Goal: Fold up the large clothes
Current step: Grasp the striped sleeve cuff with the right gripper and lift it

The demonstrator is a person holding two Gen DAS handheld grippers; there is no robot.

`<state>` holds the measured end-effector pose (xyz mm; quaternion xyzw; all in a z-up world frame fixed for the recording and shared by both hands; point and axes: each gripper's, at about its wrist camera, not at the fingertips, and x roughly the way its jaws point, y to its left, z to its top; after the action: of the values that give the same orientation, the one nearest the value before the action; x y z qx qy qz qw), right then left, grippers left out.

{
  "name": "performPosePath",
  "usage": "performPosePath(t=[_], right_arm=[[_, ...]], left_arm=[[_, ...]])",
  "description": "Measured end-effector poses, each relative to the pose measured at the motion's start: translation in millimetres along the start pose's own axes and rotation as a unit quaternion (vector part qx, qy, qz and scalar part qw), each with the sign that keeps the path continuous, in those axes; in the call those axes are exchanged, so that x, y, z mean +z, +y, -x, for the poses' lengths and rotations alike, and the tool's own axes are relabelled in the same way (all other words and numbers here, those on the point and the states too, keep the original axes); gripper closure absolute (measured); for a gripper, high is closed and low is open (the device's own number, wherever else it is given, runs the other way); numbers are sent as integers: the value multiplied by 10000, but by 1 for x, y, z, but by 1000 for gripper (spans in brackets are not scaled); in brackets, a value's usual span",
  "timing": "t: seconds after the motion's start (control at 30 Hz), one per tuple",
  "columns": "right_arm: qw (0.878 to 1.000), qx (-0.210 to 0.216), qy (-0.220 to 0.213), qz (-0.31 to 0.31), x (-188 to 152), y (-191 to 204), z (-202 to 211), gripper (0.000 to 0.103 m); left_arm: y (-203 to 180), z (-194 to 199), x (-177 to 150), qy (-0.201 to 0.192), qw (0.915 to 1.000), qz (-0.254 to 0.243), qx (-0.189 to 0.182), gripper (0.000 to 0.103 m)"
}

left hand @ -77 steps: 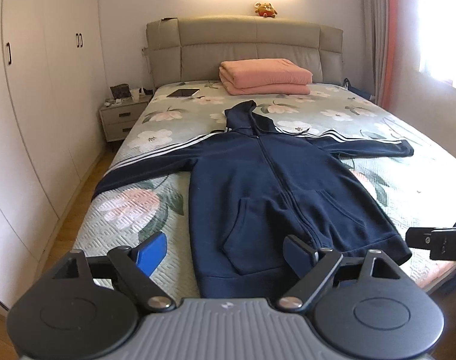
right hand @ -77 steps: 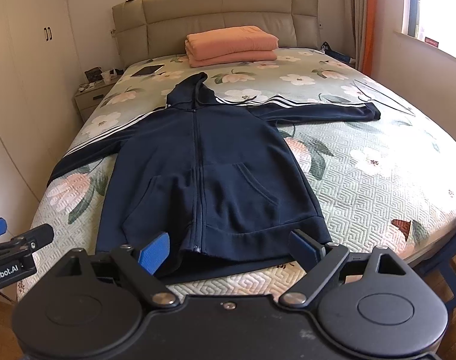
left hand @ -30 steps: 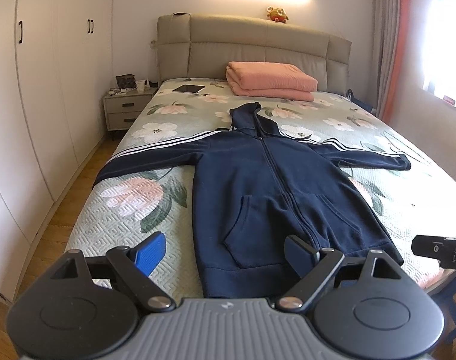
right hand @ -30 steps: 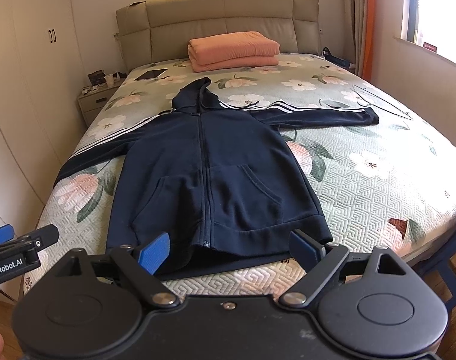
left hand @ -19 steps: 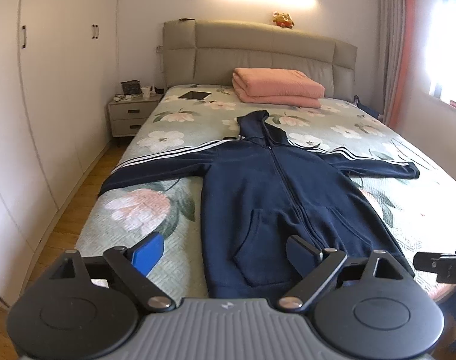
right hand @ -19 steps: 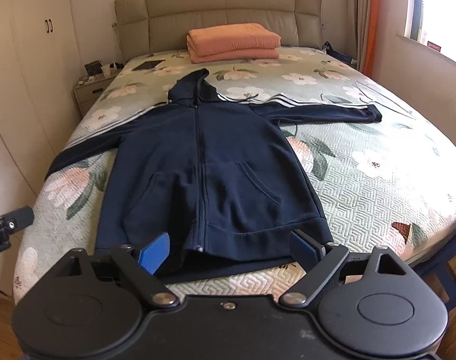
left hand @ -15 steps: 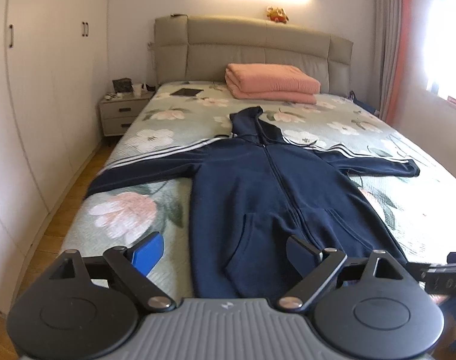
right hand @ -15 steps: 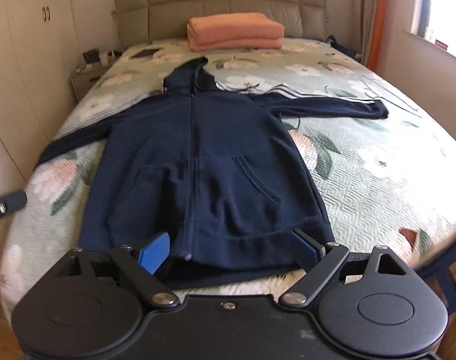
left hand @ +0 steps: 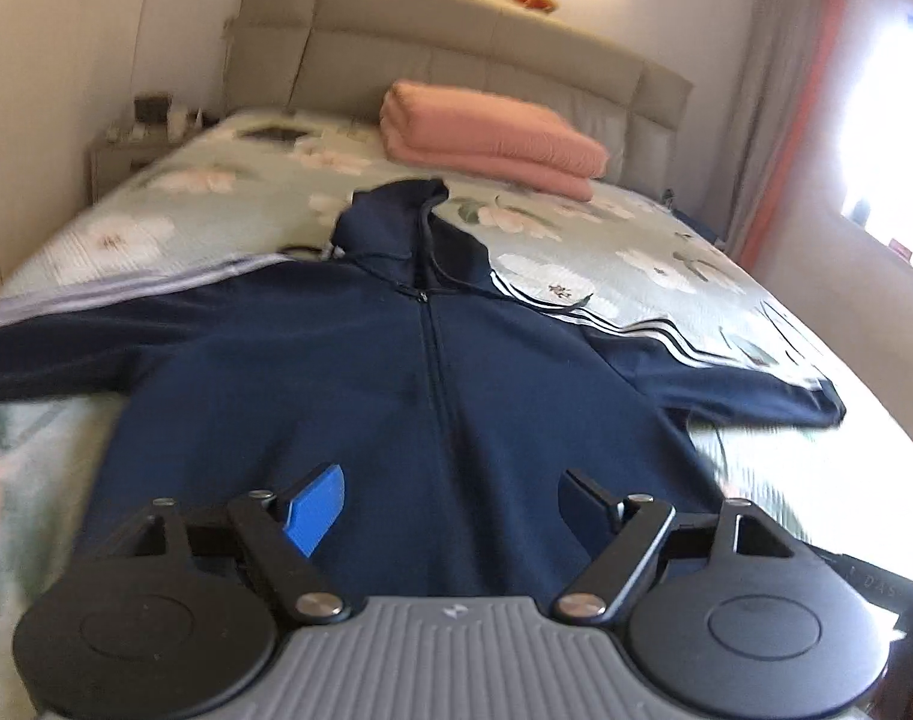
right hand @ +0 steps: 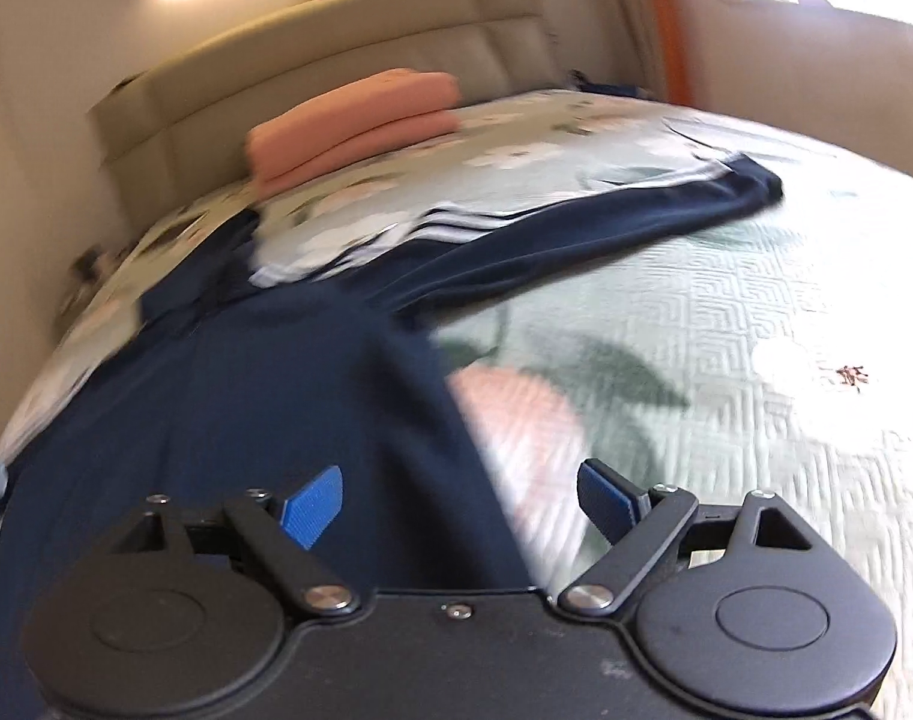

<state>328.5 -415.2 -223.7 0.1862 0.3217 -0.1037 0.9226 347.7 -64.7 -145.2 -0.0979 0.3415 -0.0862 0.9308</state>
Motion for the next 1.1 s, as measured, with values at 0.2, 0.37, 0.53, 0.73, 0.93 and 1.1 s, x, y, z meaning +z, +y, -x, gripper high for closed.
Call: performPosePath(t=[0.2,0.37,0.53,0.73,0.93,1.1], right_arm=[[9963,-208,44,-836,90,-90,-37,2],[9904,-710,-169,-1173,166,-170,-87,10],[9859,-1023,-242,-1303,228,-233,-156,22],[9751,-1312,-59,-1787,260,-281,-237,22],[9693,-1520,114,-1928,255,-280,-266,67],[9761,-1534,-247,-1519,267,-255,-239,93]], left_arm=[[-31,-38,44,365,9991,236,5,22],[-64,-59,73,526,9977,380,209,22],[-92,-85,83,725,9948,534,482,21],[-107,-108,86,819,9912,634,830,21],[-95,-117,88,908,9862,827,1113,21],[-83,-112,93,825,9864,779,1191,21]])
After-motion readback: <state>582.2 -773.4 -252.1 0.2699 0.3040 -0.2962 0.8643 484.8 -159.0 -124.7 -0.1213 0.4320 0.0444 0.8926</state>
